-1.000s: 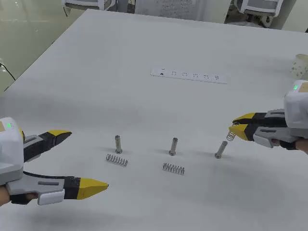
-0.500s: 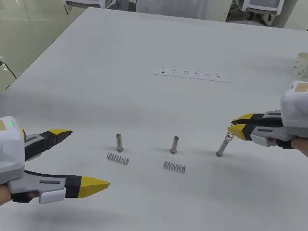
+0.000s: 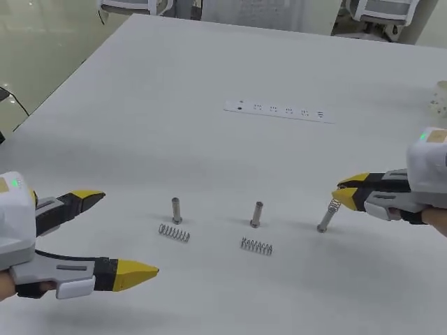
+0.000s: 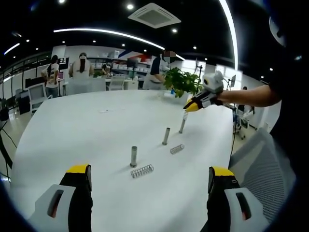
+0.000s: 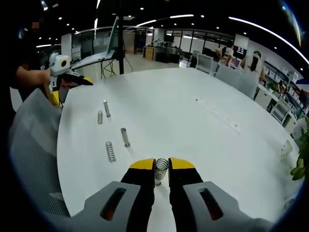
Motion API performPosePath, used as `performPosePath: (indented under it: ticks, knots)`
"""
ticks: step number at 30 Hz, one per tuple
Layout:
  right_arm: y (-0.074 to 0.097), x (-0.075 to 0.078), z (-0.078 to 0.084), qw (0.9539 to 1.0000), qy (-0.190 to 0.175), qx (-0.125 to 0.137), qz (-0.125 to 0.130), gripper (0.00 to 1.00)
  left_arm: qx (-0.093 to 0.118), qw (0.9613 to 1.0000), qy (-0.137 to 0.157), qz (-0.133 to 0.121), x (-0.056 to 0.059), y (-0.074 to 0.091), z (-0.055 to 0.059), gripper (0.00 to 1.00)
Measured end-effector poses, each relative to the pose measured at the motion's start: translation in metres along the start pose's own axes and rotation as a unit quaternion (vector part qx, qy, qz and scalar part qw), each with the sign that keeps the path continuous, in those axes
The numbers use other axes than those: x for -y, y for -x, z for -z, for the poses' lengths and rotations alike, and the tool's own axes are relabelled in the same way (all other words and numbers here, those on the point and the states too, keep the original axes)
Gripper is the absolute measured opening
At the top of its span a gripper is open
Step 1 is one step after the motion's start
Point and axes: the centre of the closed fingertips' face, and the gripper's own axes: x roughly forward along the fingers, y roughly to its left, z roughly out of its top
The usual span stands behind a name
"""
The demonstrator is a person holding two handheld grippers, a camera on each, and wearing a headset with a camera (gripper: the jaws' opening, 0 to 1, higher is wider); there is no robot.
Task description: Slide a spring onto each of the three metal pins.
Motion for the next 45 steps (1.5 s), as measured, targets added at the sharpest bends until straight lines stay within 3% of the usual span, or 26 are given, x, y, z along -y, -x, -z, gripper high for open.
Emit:
performPosePath:
  ticks: [45]
  knots:
    - [-0.027,-0.008,0.045,0.9986,-0.015,-0.049,-0.011,0.08,-0.002,1.0000,0.007,0.000,0.001,0.001,0.004,0.98]
